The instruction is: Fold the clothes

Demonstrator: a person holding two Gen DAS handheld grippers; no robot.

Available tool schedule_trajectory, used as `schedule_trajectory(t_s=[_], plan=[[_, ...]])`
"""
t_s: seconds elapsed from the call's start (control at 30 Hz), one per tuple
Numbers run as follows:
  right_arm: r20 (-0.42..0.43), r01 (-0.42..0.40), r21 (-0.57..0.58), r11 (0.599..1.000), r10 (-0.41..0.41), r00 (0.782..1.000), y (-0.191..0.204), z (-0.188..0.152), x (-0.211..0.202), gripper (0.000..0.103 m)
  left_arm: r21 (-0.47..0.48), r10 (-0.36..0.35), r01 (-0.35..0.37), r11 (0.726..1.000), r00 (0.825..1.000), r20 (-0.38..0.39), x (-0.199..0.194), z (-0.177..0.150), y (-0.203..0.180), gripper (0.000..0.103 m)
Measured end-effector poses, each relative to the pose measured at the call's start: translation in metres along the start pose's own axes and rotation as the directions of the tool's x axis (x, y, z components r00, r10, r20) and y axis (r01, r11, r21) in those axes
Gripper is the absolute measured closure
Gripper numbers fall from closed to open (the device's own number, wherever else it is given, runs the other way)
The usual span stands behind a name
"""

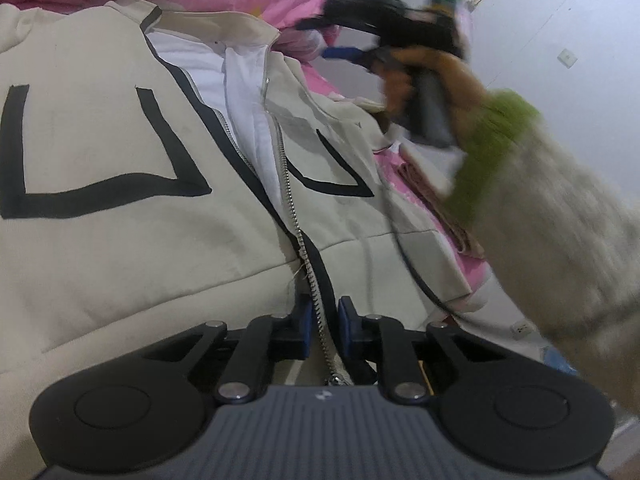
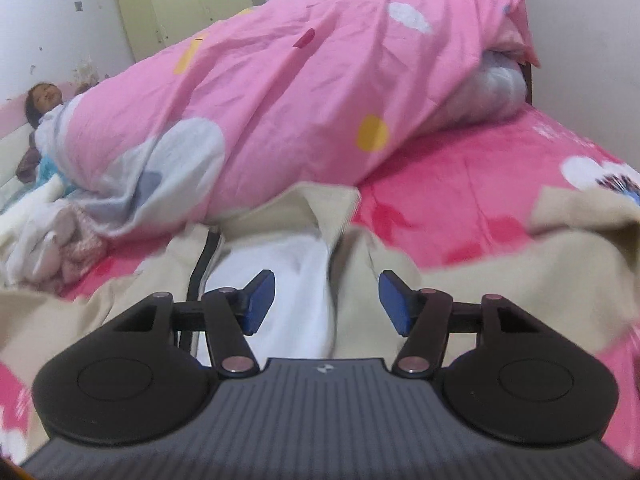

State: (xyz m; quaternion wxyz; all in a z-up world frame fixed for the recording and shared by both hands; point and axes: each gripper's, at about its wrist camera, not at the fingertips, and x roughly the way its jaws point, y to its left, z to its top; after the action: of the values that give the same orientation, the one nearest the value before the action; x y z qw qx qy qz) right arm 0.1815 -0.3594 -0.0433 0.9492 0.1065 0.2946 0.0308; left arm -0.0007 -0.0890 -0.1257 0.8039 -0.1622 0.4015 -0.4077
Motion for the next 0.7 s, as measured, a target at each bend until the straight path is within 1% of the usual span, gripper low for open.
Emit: schedule_trajectory(t_s=[0.17,0.27,0.3,0.37,0.4,0.43,0.47,0.5,0.57,0.7], plan=[[-0.026,0.098,-0.004,0.995,-0.098,0.995,0.0,0.024,0.062,0.046,-0.059,-0.074,0.074,0.995,0.997,0.002,0.002,0.0,0.014,0.089],[-0.044,0.12,0.015,0.993,-0.119,0.992,-0.005,0.03,0.088,0.047,-0.093,-0.115,0.114,0.989,0.993,0.004,0.003,0.0,0.02,0.091],[-0.05,0.113,0.012,0.993,-0.113,0.992,-0.004,0.031,0.095,0.05,-0.097,-0.122,0.122,0.988,0.993,0.004,0.004,-0.001,0.021,0.091],[-0.061,0.095,-0.004,0.995,-0.095,0.994,-0.002,0.033,0.106,0.061,-0.094,-0.128,0.128,0.987,0.992,0.007,0.004,-0.001,0.021,0.091],[-0.065,0.097,-0.018,0.995,-0.098,0.993,0.001,0.033,0.109,0.072,-0.093,-0.131,0.131,0.987,0.991,0.008,0.004,-0.001,0.02,0.092],[-0.061,0.1,-0.031,0.995,-0.102,0.993,0.004,0.033,0.111,0.08,-0.088,-0.131,0.131,0.987,0.991,0.011,0.004,-0.002,0.02,0.093],[-0.051,0.095,-0.044,0.994,-0.098,0.994,0.009,0.033,0.11,0.086,-0.082,-0.13,0.131,0.988,0.991,0.015,0.004,-0.002,0.019,0.093],[-0.042,0.08,-0.056,0.995,-0.083,0.996,0.014,0.033,0.107,0.094,-0.075,-0.129,0.13,0.989,0.991,0.019,0.004,-0.002,0.018,0.093],[-0.033,0.036,-0.068,0.997,-0.039,0.999,0.024,0.035,0.1,0.098,-0.062,-0.127,0.129,0.99,0.992,0.027,0.005,-0.003,0.016,0.095],[-0.054,-0.074,-0.083,0.994,0.069,0.996,0.05,0.035,0.089,0.098,-0.037,-0.124,0.125,0.991,0.991,0.043,0.005,-0.004,0.013,0.096]])
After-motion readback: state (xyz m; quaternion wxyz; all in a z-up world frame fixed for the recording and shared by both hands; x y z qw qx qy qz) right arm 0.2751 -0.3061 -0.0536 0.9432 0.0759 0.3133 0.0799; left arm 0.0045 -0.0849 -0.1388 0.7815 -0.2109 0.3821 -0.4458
